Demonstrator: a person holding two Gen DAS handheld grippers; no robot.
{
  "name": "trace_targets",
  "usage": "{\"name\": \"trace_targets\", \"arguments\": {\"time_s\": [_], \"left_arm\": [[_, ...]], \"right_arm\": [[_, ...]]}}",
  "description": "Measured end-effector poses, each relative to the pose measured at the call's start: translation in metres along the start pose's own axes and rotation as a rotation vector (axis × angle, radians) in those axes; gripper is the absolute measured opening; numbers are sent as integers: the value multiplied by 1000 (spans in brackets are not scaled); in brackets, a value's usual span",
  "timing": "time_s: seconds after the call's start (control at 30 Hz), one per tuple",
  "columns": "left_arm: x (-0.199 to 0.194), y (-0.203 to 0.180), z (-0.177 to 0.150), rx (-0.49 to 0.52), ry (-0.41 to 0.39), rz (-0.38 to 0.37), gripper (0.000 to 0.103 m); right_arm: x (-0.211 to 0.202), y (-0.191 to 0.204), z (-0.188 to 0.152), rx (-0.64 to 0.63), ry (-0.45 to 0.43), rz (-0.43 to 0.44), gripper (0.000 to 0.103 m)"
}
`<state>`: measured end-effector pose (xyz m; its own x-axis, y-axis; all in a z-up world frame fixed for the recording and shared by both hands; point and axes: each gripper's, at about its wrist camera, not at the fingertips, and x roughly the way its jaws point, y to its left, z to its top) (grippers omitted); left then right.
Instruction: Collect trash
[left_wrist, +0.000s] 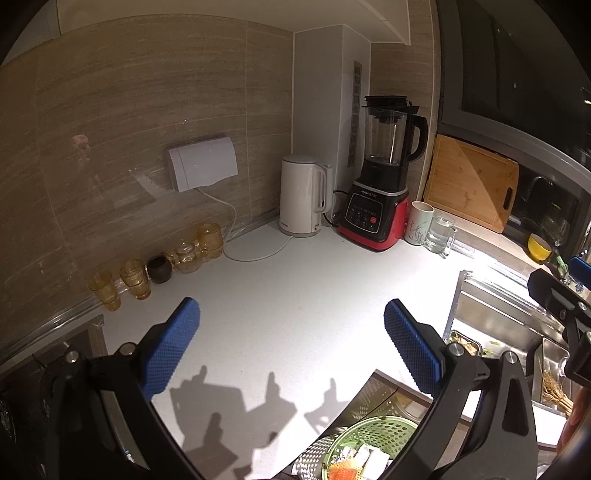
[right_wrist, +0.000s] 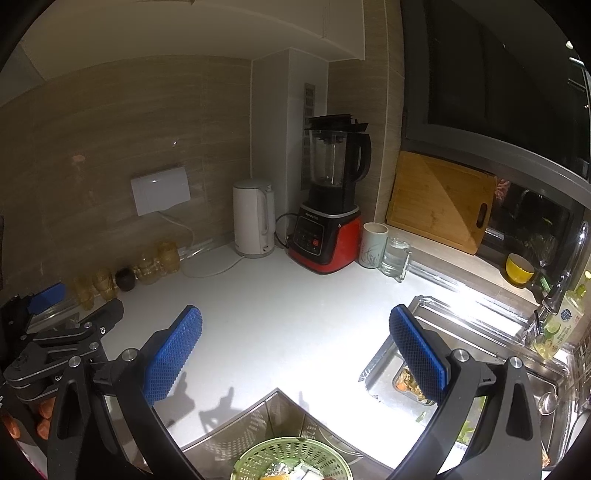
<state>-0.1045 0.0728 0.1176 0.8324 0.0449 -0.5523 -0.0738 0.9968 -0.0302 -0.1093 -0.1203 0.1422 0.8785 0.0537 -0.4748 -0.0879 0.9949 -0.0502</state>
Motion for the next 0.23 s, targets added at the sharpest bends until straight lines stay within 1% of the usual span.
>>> {"name": "trace_targets", "arguments": {"time_s": [0.23], "left_arm": [[1, -3, -1, 10, 9, 5, 95]], "right_arm": [[3, 1, 0, -2, 4, 3, 101]]}}
